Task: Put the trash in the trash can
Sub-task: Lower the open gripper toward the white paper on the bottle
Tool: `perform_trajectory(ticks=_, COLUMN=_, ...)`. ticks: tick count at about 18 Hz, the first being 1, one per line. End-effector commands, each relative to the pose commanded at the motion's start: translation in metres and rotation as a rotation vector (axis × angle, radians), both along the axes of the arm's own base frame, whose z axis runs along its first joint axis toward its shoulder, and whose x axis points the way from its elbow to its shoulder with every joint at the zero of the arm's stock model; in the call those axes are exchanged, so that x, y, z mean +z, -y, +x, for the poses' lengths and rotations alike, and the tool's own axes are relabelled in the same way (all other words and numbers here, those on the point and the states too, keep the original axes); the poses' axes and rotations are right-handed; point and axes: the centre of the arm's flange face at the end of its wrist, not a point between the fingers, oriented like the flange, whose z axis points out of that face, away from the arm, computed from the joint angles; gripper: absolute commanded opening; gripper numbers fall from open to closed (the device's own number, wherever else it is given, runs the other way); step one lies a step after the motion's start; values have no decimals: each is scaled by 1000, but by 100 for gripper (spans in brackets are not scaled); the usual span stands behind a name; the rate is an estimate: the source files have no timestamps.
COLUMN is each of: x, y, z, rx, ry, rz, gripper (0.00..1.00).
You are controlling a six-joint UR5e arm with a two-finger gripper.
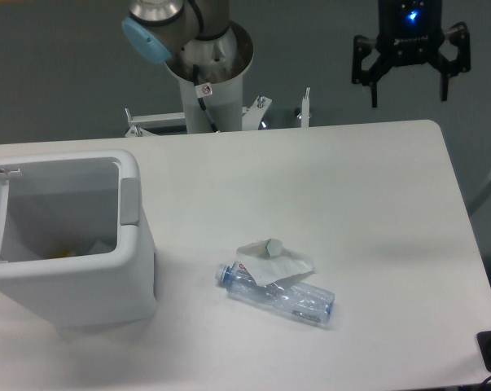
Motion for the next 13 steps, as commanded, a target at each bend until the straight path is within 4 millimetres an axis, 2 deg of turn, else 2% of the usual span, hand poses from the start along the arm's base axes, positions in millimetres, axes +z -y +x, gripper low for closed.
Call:
perform_trajectory(ticks=5, x=-6, y=-9, z=3, rx=-8, ry=19, rz=10, gripper=100)
perform_trajectory(ticks=9, x=-45, y=-21, z=11, rx=-38, ry=54, rz=2, gripper=100)
perform_trajectory(ticks=13, x=-107, y=-56, z=49, rx=-46, ry=36, rz=41, gripper=100)
